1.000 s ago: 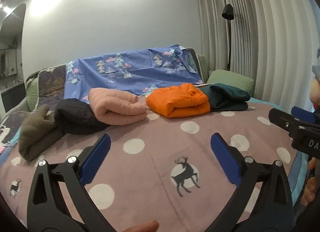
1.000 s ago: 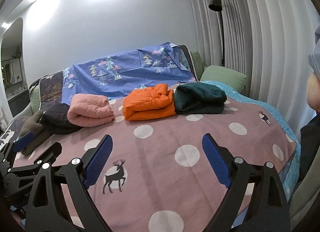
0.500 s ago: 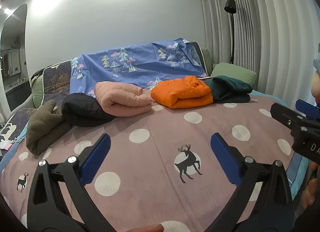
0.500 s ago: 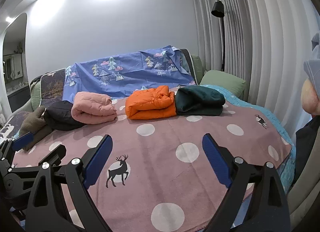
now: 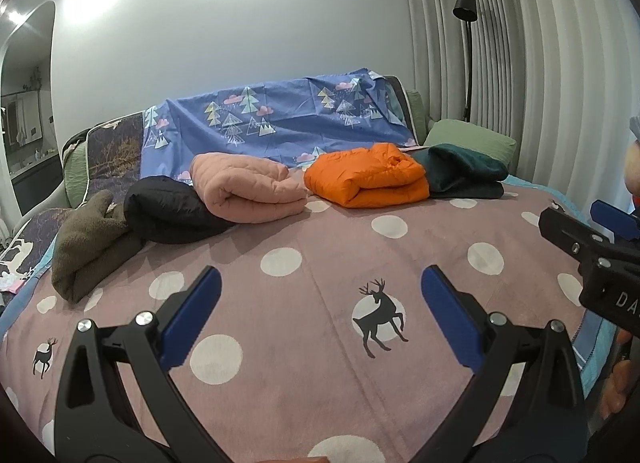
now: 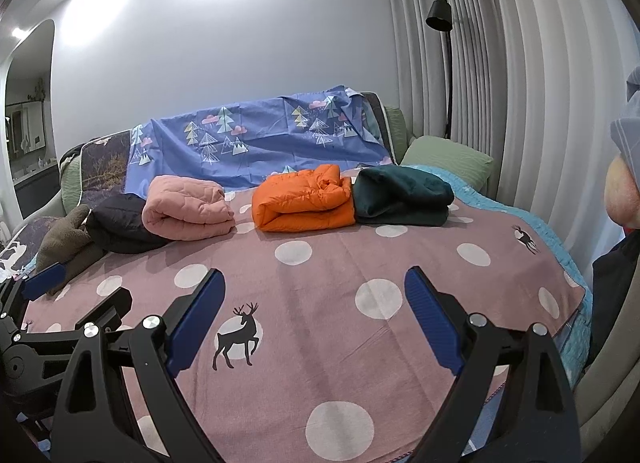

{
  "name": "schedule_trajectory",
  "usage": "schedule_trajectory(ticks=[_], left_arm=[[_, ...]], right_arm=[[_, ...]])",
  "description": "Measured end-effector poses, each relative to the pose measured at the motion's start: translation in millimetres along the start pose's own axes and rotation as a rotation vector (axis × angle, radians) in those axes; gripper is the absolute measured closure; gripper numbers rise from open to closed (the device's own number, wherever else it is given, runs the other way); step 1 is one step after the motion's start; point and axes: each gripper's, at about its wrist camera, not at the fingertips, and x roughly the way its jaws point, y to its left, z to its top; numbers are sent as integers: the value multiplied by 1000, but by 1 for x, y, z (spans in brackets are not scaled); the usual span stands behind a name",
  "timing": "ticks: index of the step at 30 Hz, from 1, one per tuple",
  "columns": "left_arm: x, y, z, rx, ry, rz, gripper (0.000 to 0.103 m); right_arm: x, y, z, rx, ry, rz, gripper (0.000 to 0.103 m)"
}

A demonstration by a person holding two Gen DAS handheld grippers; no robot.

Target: Fold large clothes

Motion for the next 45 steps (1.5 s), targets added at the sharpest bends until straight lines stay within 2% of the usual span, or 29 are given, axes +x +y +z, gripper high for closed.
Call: schedule_trajectory(ticks=[45], left_arm=[[8,-2,-7,35,35,-6,2]], right_arm=[[4,-2,-3,-3,21,-16,12]])
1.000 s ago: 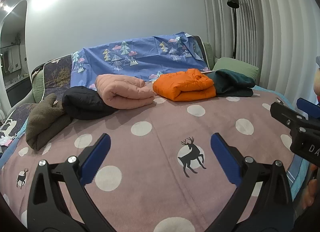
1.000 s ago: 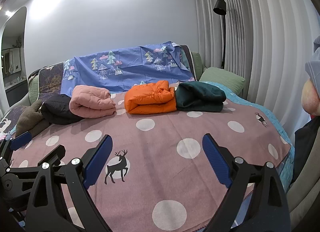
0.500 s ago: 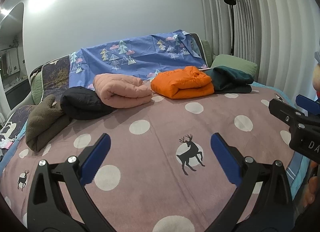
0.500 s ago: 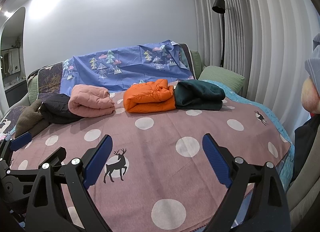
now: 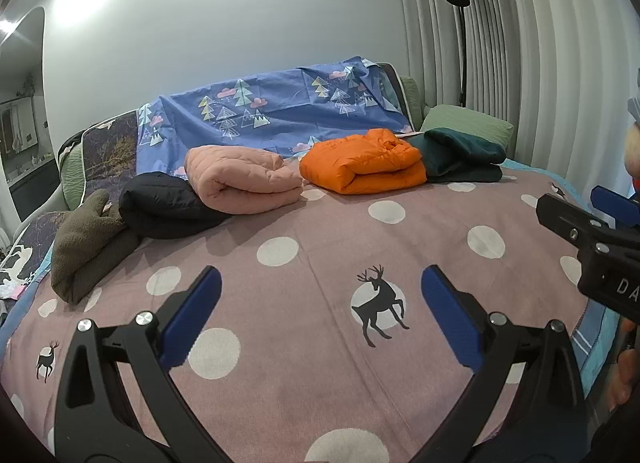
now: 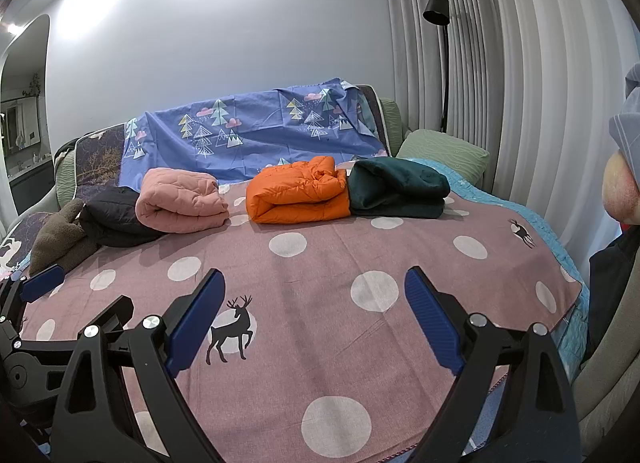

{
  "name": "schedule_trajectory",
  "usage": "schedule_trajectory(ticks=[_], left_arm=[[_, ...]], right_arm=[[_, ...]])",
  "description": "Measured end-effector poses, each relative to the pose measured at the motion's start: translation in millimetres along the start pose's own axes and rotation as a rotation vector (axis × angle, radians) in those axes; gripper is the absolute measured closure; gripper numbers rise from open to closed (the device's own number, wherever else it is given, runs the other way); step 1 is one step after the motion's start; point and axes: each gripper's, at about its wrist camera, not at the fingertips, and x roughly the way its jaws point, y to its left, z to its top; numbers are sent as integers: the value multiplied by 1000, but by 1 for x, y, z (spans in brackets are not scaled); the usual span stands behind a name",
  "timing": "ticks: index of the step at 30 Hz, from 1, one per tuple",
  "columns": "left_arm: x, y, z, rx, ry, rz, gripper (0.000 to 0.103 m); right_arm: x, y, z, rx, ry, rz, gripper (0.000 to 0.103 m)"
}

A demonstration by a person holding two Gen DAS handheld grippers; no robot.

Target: Fold large clothes

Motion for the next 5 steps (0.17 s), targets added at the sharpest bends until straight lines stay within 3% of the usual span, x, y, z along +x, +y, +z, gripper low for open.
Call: schedule_trajectory(ticks=[5], left_arm=[[0,0,-1,9,1,-2,2]], right_arm=[[0,0,0,0,3,0,12]])
